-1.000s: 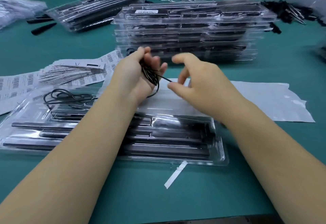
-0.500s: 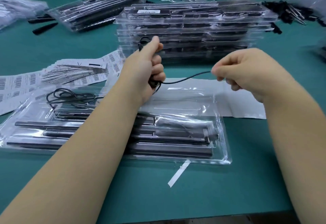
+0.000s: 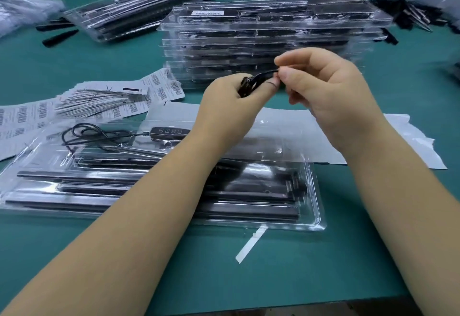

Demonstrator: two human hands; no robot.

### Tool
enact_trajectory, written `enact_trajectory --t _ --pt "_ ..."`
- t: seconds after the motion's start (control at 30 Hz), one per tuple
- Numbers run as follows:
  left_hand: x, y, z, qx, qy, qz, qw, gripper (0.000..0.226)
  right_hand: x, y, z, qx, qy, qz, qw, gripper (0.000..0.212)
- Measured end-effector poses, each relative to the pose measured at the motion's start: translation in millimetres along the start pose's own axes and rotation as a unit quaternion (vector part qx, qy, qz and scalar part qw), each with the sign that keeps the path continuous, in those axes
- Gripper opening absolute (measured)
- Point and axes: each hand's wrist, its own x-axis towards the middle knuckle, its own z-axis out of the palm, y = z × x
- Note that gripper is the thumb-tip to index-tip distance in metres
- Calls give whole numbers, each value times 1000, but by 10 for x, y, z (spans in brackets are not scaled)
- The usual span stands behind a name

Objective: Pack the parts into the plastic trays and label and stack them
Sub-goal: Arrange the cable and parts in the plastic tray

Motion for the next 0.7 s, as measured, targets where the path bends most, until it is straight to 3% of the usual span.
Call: enact_trajectory --t 0.13,0.27,0.43,0.57,0.7 --pt "20 -1 -45 -73 5 -35 997 42 5 7 9 18 11 38 999 6" --pt "44 -4 -76 -140 -14 -50 989 33 2 2 28 42 -9 46 998 18" --pt "68 10 -148 -225 -45 -83 970 18 -34 43 119 -42 -5 21 999 14" --pt "65 -15 -152 -195 -50 -56 978 31 -59 77 211 -59 -3 10 998 6" --pt "57 -51 -114 -141 -61 -30 988 21 -86 130 267 -142 24 -21 989 2"
